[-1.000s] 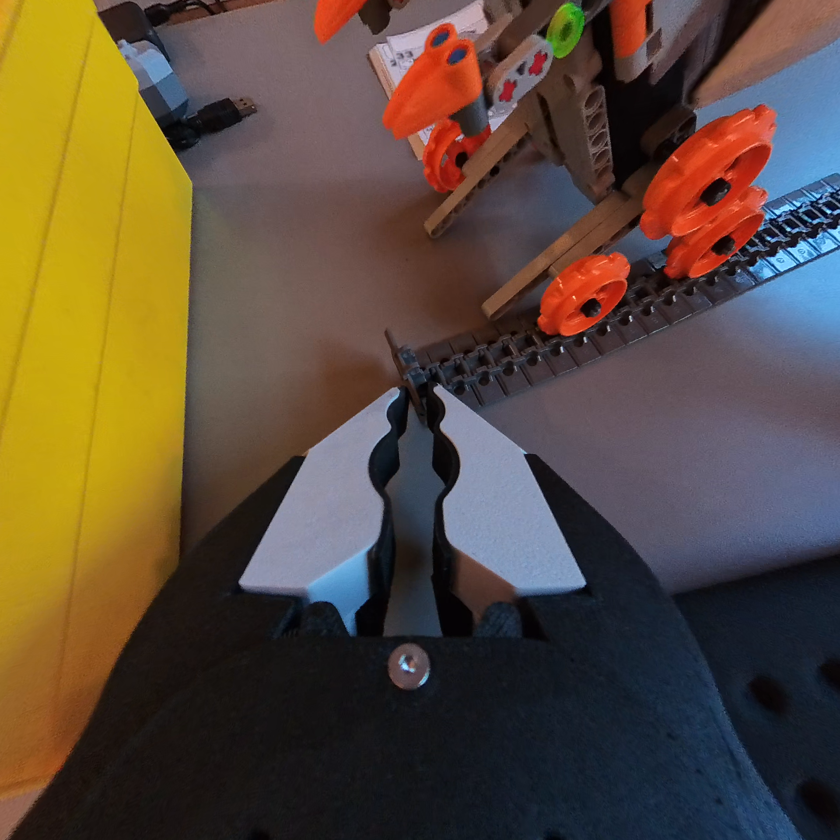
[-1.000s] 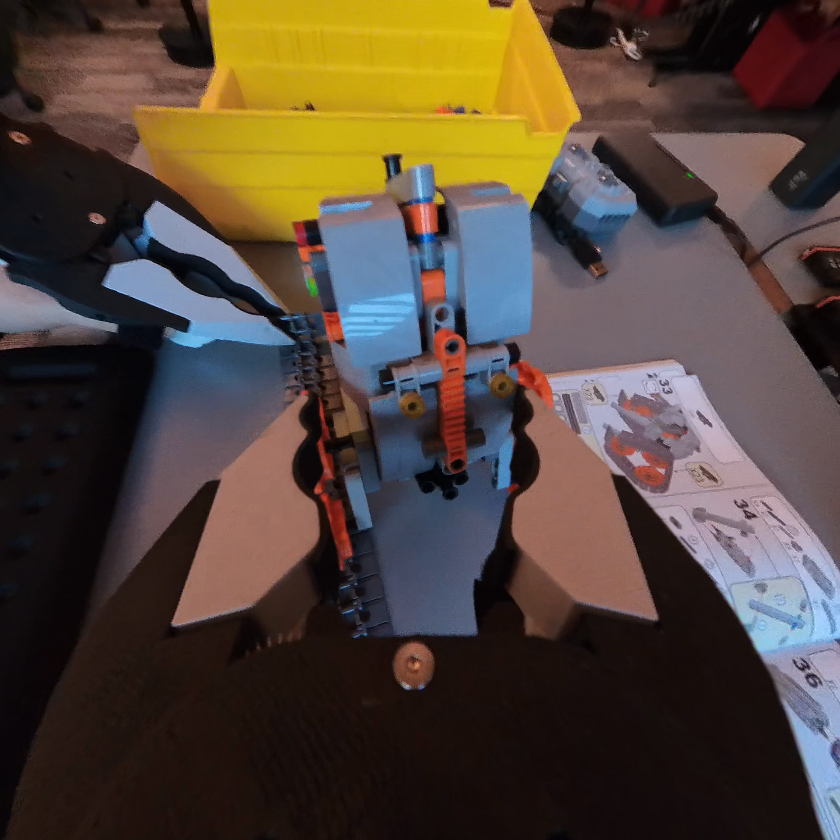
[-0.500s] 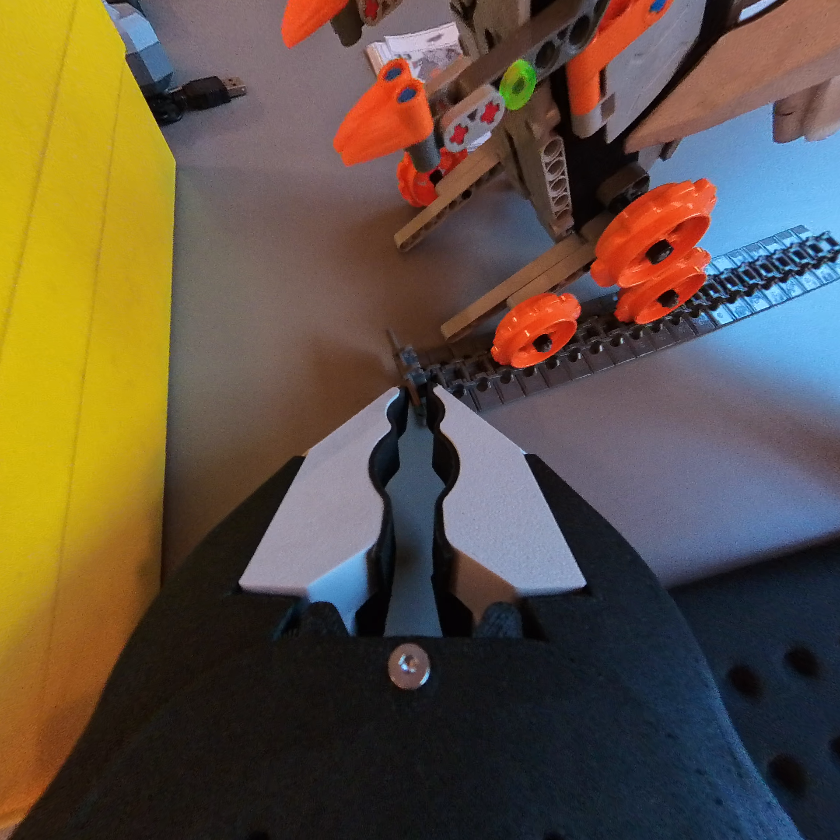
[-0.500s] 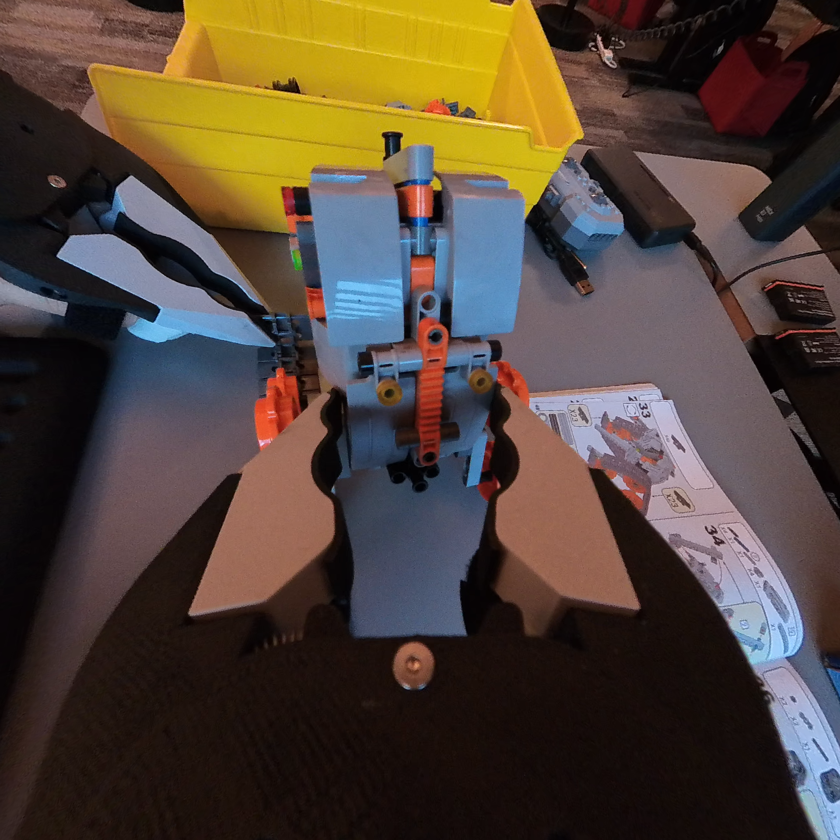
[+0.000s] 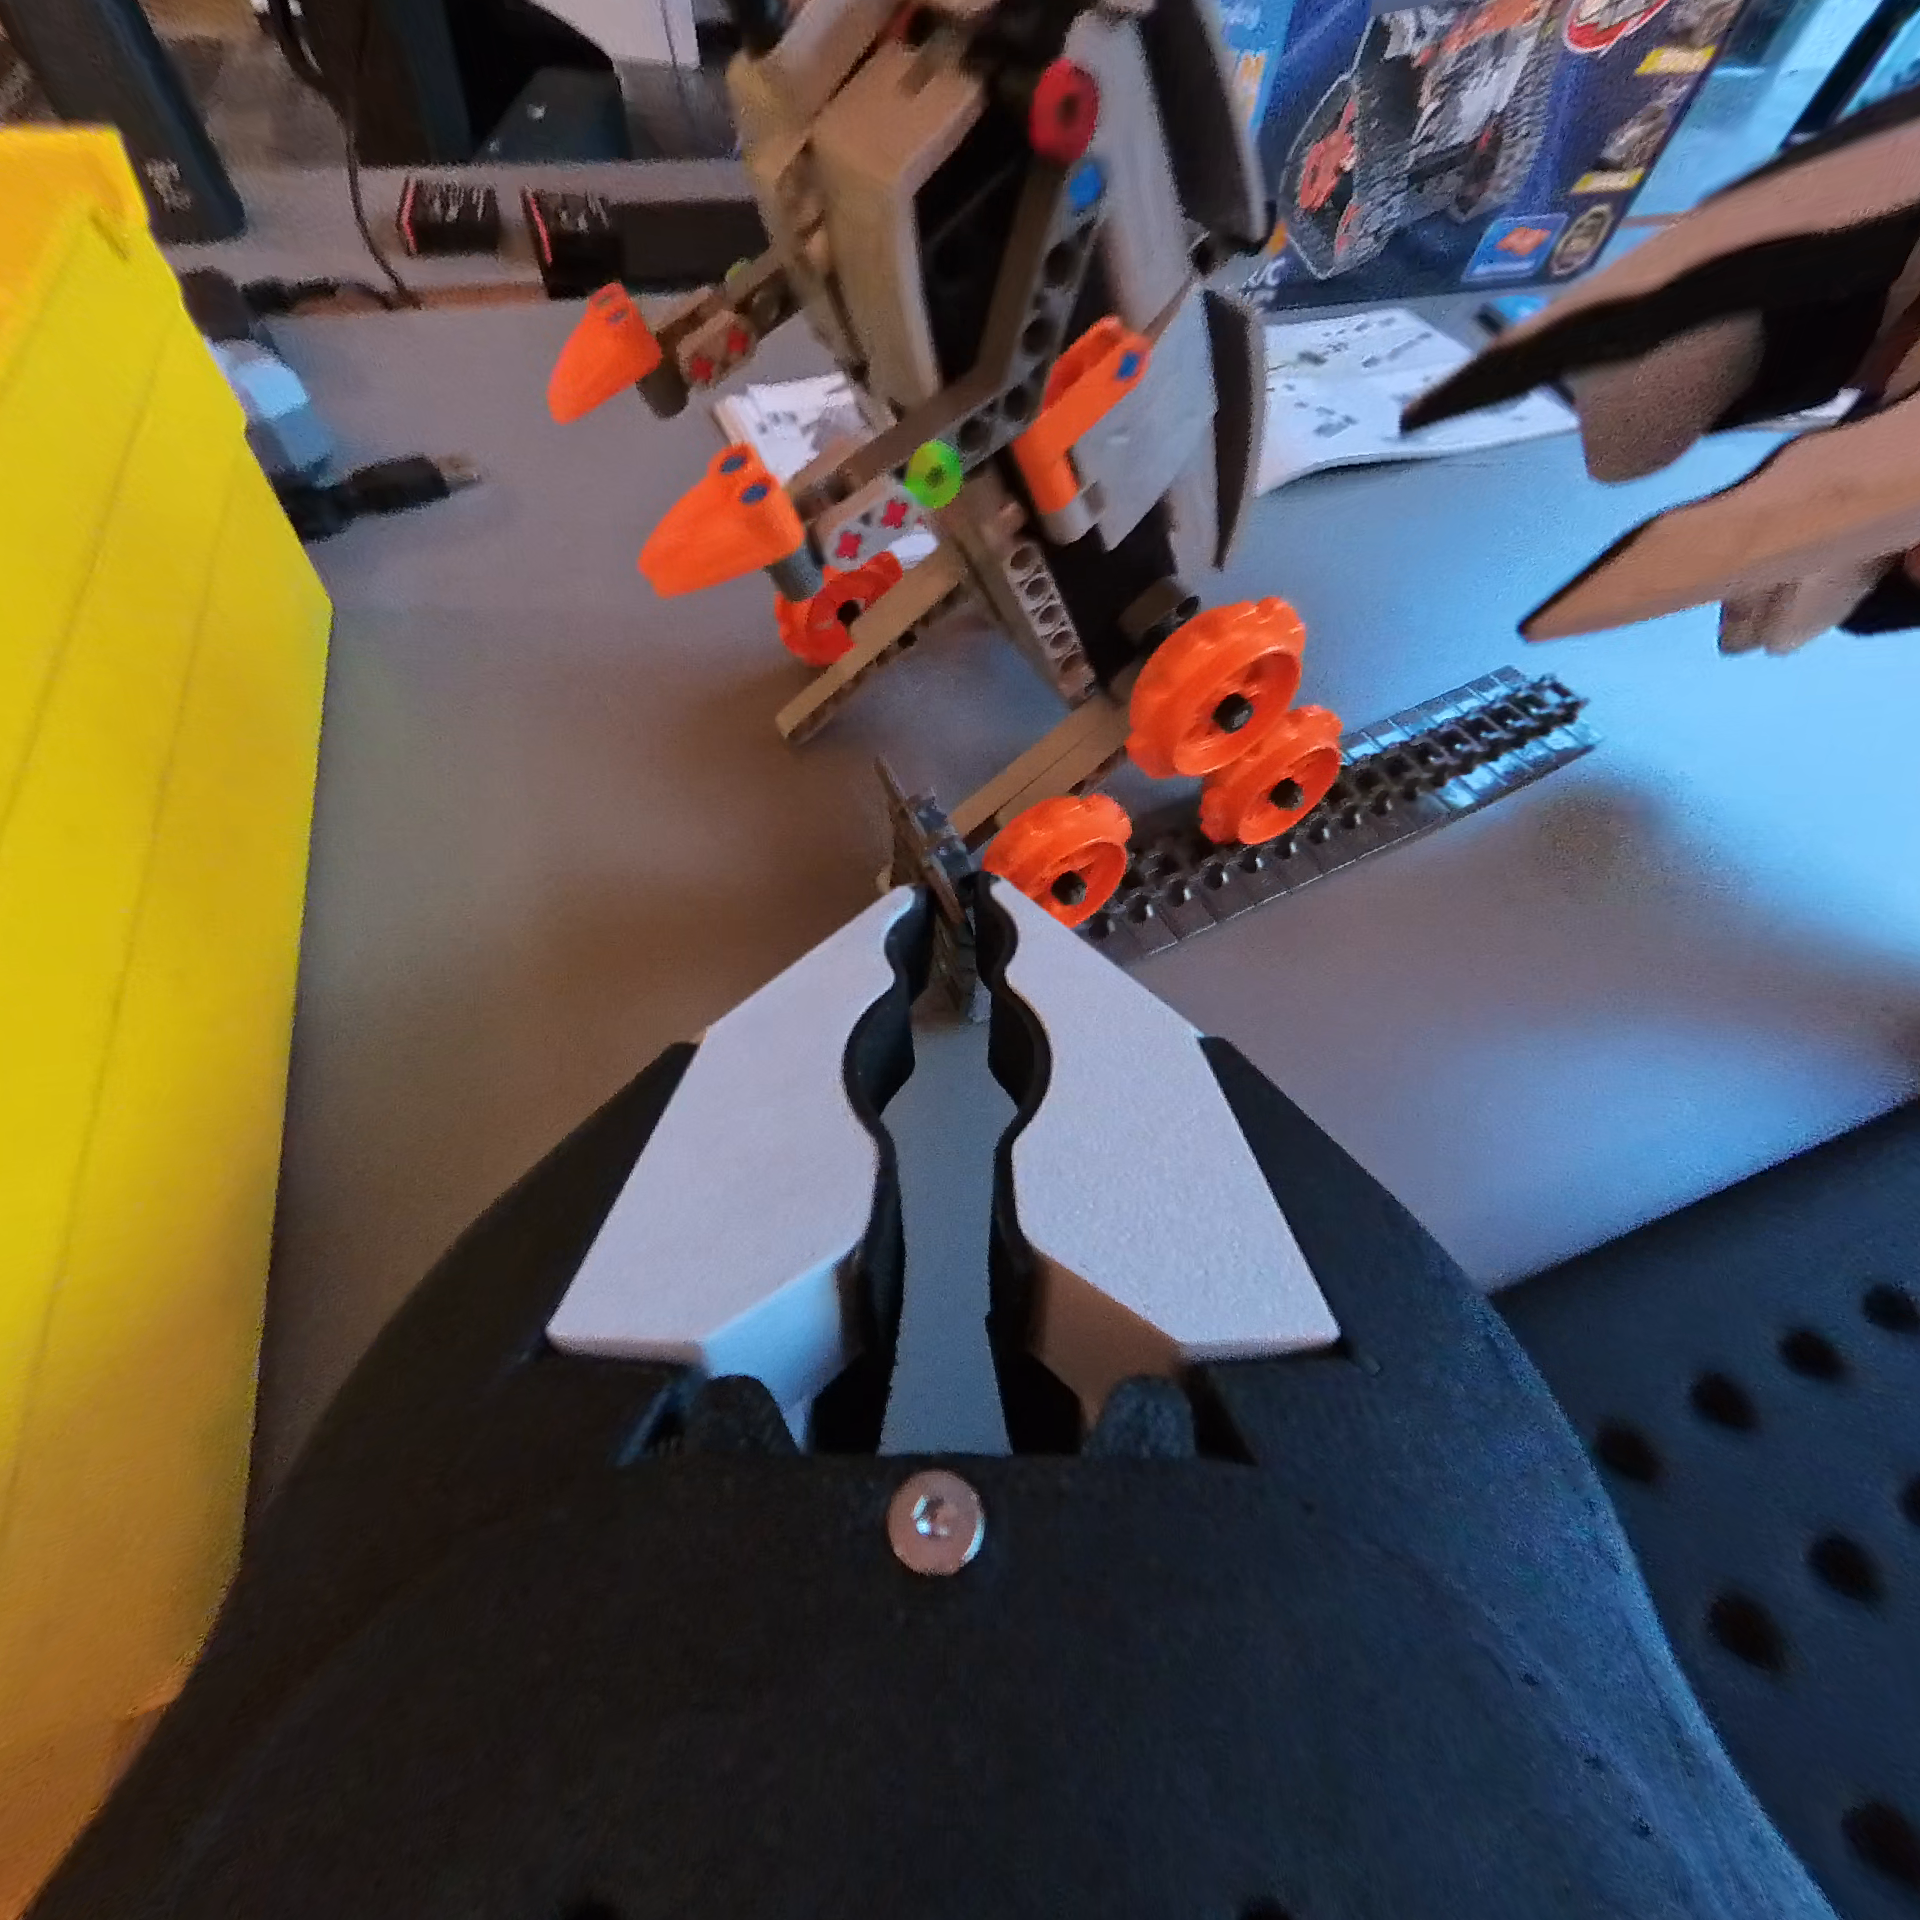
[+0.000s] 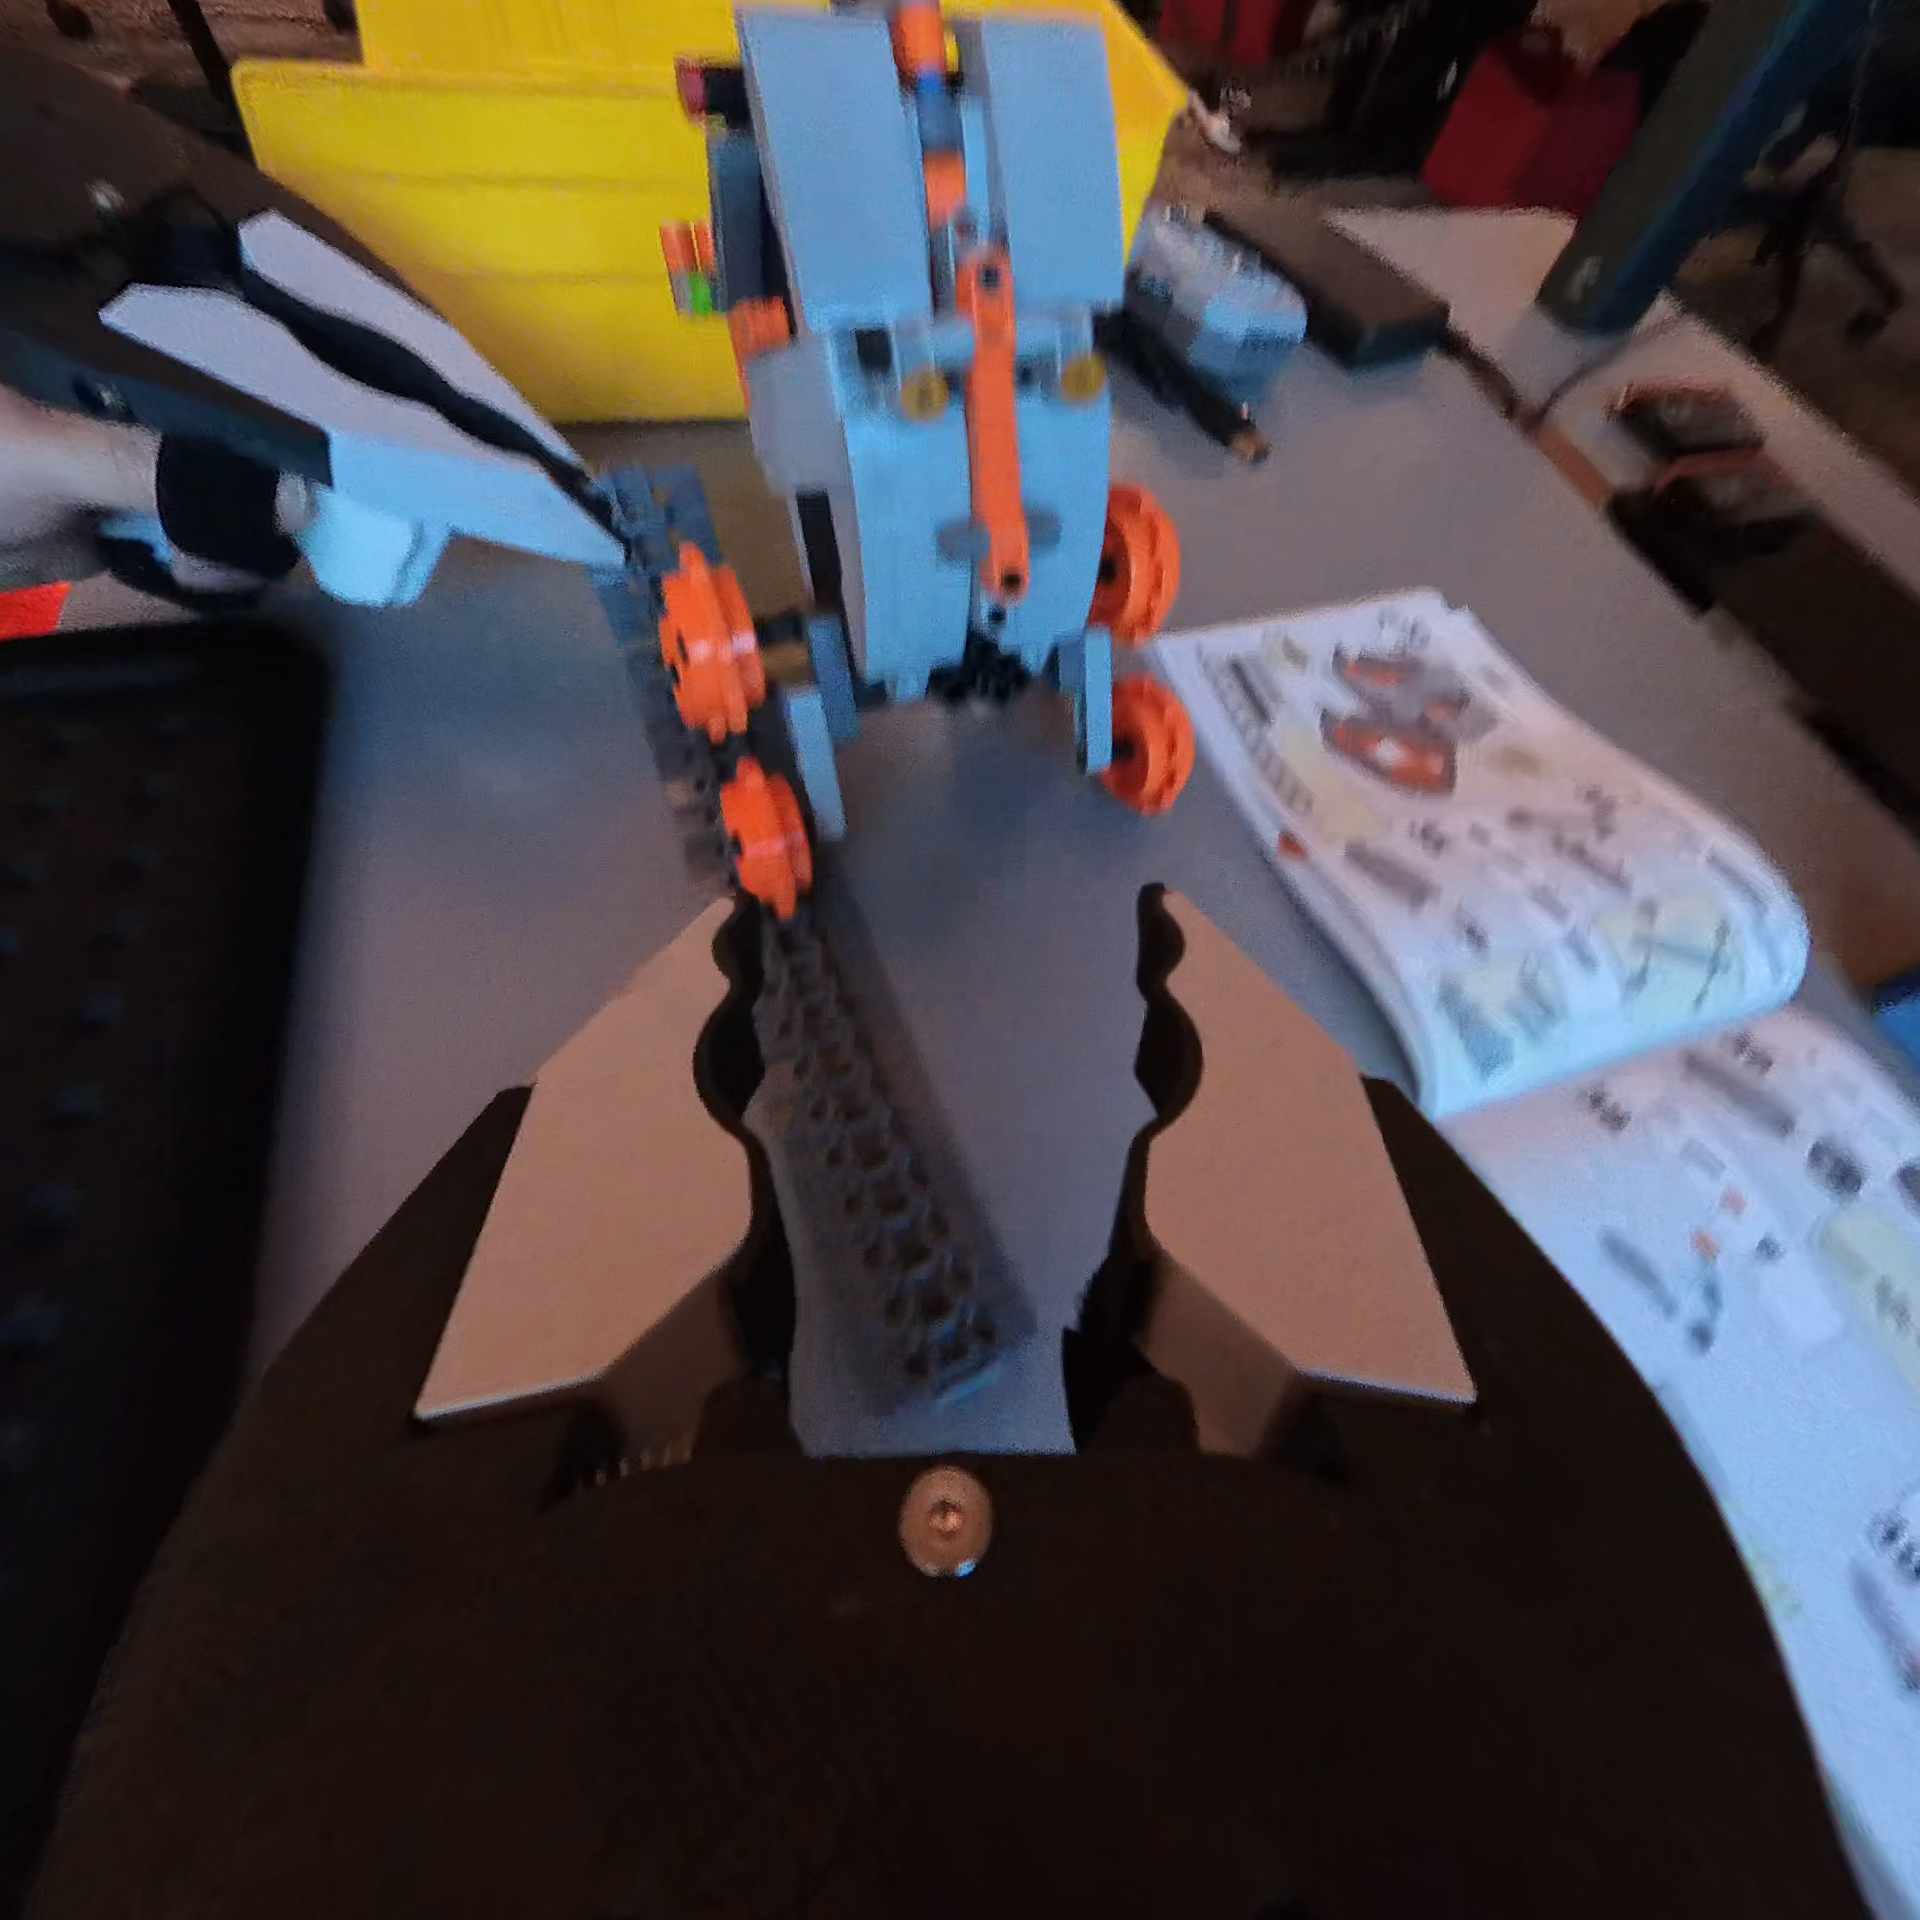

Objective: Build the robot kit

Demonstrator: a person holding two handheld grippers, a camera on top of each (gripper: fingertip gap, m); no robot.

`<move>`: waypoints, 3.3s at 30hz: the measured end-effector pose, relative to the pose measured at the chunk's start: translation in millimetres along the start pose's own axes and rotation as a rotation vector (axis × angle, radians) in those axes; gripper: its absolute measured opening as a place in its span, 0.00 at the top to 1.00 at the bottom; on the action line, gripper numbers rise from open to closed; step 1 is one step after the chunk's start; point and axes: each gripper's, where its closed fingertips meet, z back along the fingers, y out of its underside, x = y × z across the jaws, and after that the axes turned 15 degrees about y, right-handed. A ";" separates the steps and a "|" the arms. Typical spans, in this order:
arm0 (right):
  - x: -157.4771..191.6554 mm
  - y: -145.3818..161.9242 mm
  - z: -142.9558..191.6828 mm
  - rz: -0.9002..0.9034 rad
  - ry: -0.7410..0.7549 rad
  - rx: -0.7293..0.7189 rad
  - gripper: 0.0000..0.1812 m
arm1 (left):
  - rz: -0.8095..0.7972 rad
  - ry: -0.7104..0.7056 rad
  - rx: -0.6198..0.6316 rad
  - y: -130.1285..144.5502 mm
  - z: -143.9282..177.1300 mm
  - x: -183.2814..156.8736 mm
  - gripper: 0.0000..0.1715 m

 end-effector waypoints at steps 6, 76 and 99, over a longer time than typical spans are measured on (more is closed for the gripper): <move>6.9 50.0 11.1 -0.037 0.012 0.103 0.61 | -0.179 -0.010 0.029 -11.5 -8.2 -10.9 0.97; 32.6 -63.3 -97.6 0.030 -0.140 -0.013 0.63 | -0.374 -0.105 0.186 -1.9 -4.7 9.4 0.96; -49.9 22.4 30.8 0.004 -0.051 0.075 0.63 | -0.482 0.057 0.251 -19.3 -106.2 -127.3 0.96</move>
